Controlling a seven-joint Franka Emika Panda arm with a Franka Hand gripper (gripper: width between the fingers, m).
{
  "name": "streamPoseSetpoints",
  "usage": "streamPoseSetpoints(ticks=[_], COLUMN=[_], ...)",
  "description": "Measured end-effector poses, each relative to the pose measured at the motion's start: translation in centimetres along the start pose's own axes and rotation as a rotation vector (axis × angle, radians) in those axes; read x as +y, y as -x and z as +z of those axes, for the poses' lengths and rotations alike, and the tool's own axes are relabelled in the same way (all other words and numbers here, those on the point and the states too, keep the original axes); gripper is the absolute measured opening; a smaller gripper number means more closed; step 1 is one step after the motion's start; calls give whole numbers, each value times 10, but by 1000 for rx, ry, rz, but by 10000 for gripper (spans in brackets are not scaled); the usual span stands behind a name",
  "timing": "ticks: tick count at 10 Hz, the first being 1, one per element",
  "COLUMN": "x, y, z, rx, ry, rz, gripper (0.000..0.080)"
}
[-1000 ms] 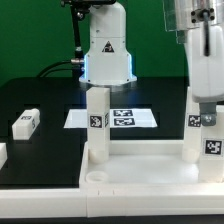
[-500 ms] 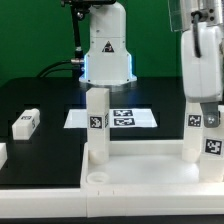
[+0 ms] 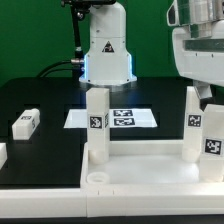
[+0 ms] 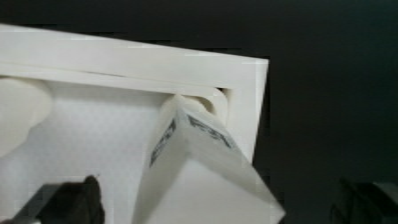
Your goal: Assemble desk
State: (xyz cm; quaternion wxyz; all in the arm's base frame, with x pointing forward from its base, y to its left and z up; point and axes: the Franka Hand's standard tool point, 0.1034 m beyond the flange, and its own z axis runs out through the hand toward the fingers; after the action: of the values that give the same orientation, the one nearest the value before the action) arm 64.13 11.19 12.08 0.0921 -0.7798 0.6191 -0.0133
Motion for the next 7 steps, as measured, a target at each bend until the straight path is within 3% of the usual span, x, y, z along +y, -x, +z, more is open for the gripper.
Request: streamPoseSetpoints(ticks=[2,5,7], x=[1,6,6], y=[-1,-9,-5], z=[1,15,15], rx=[10,26,30], ry=[8,52,54], rz=[-220,-821,-796], gripper=[649,649,649])
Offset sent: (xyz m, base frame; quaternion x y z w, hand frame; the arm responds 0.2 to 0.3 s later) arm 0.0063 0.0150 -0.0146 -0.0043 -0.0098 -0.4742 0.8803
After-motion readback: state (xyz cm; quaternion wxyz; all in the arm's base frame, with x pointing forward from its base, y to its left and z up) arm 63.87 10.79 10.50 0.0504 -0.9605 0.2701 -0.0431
